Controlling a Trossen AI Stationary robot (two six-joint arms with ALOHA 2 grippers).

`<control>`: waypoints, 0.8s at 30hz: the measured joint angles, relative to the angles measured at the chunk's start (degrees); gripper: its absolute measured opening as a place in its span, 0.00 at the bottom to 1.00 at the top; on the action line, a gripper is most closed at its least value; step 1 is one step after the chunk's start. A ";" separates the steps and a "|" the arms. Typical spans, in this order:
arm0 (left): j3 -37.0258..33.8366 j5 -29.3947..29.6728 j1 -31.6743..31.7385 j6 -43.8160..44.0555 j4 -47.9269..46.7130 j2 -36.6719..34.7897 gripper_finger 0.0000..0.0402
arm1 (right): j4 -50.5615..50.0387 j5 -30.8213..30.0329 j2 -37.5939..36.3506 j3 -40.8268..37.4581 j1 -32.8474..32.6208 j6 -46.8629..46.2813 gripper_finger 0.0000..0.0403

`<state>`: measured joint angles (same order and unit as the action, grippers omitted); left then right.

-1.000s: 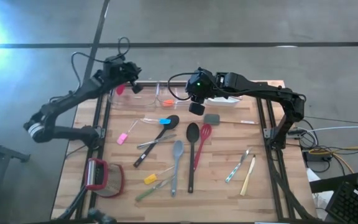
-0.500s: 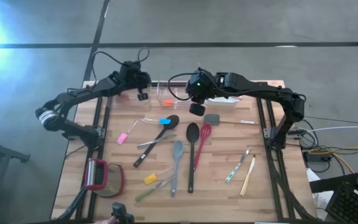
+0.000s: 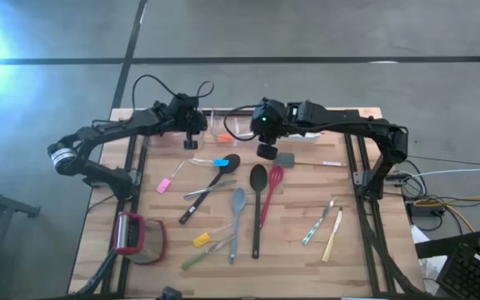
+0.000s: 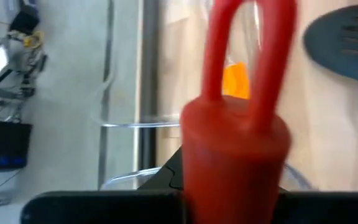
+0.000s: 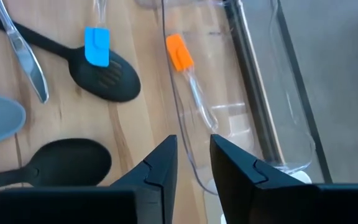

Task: Pick & Place Kitchen Items
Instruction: Put the right red serving spoon into the left transparent bin, then adjust the left transparent bin on the table

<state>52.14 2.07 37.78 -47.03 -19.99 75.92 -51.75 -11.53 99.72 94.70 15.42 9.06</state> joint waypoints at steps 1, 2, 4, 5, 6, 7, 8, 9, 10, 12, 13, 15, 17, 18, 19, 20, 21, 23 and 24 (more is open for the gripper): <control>-0.02 -0.06 -0.28 0.22 -0.57 0.01 0.12 | 0.03 -0.01 0.00 -0.29 -0.02 -0.01 0.21; -0.08 0.00 -0.54 0.58 -0.71 0.03 0.16 | 0.00 -0.02 0.00 -0.52 0.01 -0.02 0.20; -0.17 0.00 -0.74 1.35 -0.40 0.09 0.23 | 0.03 0.00 0.02 -0.78 0.03 -0.02 0.20; -0.32 0.04 -0.79 1.47 -0.41 0.09 0.26 | 0.00 -0.02 0.02 -0.84 0.03 -0.02 0.19; -0.52 0.05 -0.81 1.44 -0.42 0.09 0.29 | 0.04 -0.02 0.02 -0.85 0.03 -0.02 0.19; -0.77 0.08 -0.83 1.44 -0.38 0.09 0.31 | 0.05 -0.02 0.02 -0.85 0.04 -0.02 0.19; -0.98 0.12 -0.83 1.42 -0.63 0.09 0.33 | 0.05 -0.01 0.02 -0.85 0.14 -0.02 0.18; -1.01 0.16 -0.83 1.20 -1.23 0.09 0.35 | 0.04 -0.01 0.02 -0.81 0.18 -0.03 0.18; -1.01 0.21 -0.83 0.87 -1.79 0.09 0.37 | 0.06 0.00 0.02 -0.73 0.25 -0.02 0.18; -1.01 0.29 -0.83 0.50 -2.81 0.05 0.40 | 0.09 0.00 0.02 -0.54 0.49 -0.02 0.18; -1.01 0.54 -0.83 0.50 -3.33 0.01 0.41 | 0.11 -0.02 0.02 -0.46 0.61 -0.04 0.18; -0.86 1.77 -0.83 0.43 -5.04 -0.16 0.43 | 0.11 -0.02 0.02 -0.42 0.90 -0.04 0.19; -0.34 5.33 -0.85 0.31 -6.99 -0.56 0.45 | 0.13 -0.02 0.02 -0.42 1.13 -0.04 0.20; -0.04 7.94 -0.85 0.27 -7.72 -0.92 0.45 | 0.13 -0.02 0.02 -0.42 1.19 -0.04 0.20; 0.34 10.53 -0.89 0.24 -8.40 -1.29 0.45 | 0.13 -0.02 0.02 -0.42 1.32 -0.04 0.20; 0.70 13.17 -0.90 0.32 -8.94 -1.71 0.45 | 0.13 -0.02 0.02 -0.42 1.36 -0.04 0.21; 1.03 15.64 -0.90 0.49 -9.49 -2.19 0.45 | 0.16 -0.02 0.02 -0.42 1.44 -0.06 0.21; 1.58 20.15 -0.96 1.03 -9.83 -3.42 0.46 | 0.17 -0.02 0.02 -0.42 1.53 -0.07 0.21; 1.90 22.08 -1.08 1.85 -9.81 -4.13 0.46 | 0.19 -0.02 0.02 -0.42 1.57 -0.07 0.21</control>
<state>54.04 24.15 36.70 -45.18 -29.80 71.79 -51.56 -11.55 99.74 94.28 16.98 8.99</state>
